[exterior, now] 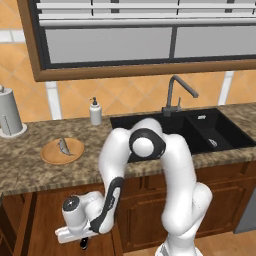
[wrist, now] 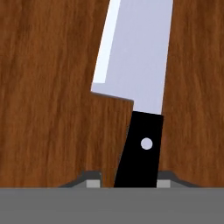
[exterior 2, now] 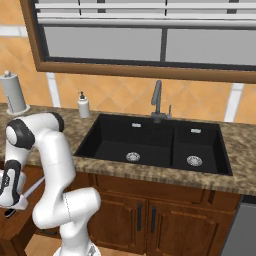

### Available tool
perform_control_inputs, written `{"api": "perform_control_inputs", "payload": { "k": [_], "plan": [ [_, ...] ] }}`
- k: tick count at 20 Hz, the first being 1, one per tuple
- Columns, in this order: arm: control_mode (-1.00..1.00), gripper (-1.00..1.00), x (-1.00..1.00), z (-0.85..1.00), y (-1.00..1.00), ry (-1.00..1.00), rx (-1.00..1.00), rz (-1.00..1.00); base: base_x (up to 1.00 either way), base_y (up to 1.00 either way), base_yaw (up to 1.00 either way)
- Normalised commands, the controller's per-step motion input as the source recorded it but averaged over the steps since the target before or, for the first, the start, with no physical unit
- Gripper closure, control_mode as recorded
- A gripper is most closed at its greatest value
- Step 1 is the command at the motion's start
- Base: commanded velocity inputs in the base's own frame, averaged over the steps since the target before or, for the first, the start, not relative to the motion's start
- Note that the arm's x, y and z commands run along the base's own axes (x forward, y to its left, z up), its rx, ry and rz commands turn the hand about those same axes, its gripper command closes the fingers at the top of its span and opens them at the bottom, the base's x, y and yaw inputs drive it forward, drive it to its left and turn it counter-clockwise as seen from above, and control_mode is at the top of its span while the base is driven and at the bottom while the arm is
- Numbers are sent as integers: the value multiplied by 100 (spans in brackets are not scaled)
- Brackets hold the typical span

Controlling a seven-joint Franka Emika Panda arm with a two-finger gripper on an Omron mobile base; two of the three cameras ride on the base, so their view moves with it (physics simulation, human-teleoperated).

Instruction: Pick up the knife from the drawer and place it on the cutting board. Then place the meat from the plate to the cutting board.

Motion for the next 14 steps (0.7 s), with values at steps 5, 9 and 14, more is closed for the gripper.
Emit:
{"api": "perform_control_inputs", "payload": {
  "k": [5,9,14],
  "plan": [
    [-100,100,-72,74,-4,0,0,8,0,0,0],
    [-100,100,-73,100,-19,-8,2,14,0,0,0],
    [-100,100,-32,100,-20,-6,1,16,0,0,0]
  ]
}}
